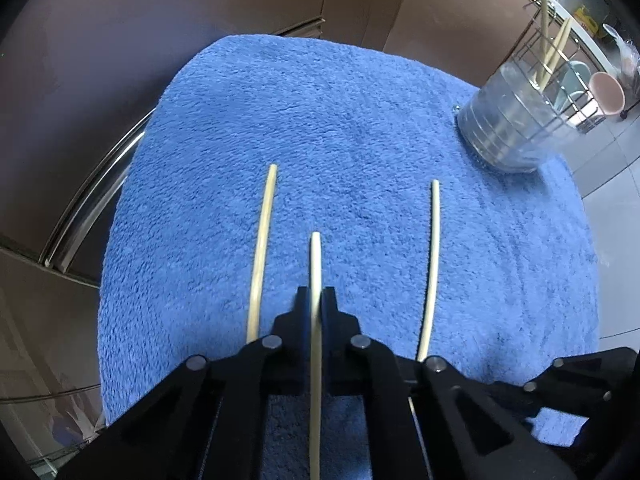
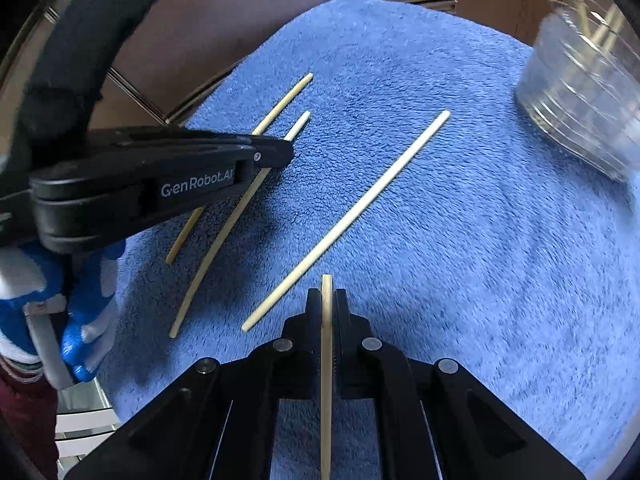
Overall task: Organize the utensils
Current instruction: 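Lift the chopsticks and drop them into the holder with both tools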
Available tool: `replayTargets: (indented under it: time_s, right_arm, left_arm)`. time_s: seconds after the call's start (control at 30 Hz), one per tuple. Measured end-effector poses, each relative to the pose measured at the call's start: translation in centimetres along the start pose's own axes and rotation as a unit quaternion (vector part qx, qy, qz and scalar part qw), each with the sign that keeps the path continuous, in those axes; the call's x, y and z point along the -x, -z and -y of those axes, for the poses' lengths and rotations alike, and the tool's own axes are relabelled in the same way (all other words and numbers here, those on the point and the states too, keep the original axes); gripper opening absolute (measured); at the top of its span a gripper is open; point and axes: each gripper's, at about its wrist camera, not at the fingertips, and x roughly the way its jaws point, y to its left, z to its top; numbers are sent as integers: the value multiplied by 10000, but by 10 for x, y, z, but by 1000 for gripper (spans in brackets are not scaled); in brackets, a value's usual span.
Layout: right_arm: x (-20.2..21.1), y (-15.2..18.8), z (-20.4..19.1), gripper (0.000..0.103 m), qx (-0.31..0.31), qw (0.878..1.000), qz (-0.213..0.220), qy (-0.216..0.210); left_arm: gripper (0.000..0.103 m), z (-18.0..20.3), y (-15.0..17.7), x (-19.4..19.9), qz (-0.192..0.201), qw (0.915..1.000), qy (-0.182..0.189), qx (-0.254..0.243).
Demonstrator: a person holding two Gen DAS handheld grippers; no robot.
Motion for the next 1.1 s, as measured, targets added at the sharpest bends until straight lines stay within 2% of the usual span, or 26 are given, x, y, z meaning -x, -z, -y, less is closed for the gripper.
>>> replayTargets:
  time_s: [0.1, 0.3, 0.5, 0.57, 0.7, 0.8, 0.83, 0.97, 1.03, 1.1]
  right_arm:
    - [18, 10, 3, 5, 8, 9997, 215, -125]
    - [70, 37, 27, 5, -9, 9939, 972, -517]
    - [145, 58, 74, 5, -137, 9751, 2142, -566]
    - [179, 60, 86, 5, -142, 9621, 2692, -421]
    - [236, 58, 106, 5, -100, 9332, 3585, -198]
    - [271, 46, 111, 5, 13, 9049, 4255, -81]
    - [282, 38, 113, 5, 48, 8917, 4526, -73]
    - [293, 7, 123, 5, 51, 8552, 5182, -81]
    - [292, -10, 129, 5, -10, 8409, 5411, -68]
    - [287, -28, 134, 5, -100, 8316, 5551, -110]
  left_arm:
    - [4, -1, 10, 14, 163, 9998, 4, 62]
    - [4, -1, 20, 57, 612, 9979, 113, 153]
    - [4, 33, 12, 120, 1449, 9883, 475, 48]
    - [4, 47, 3, 143, 1755, 9822, 665, 8]
    - [4, 82, -23, 183, 2451, 9646, 973, -68]
    - [4, 106, -46, 209, 2976, 9469, 1215, -65]
    - [4, 115, -56, 216, 3188, 9394, 1258, -60]
    - [4, 139, -94, 224, 3840, 9131, 1371, 73]
    - [4, 143, -108, 225, 4070, 9023, 1412, 175]
    - [4, 144, -121, 223, 4288, 8923, 1382, 290]
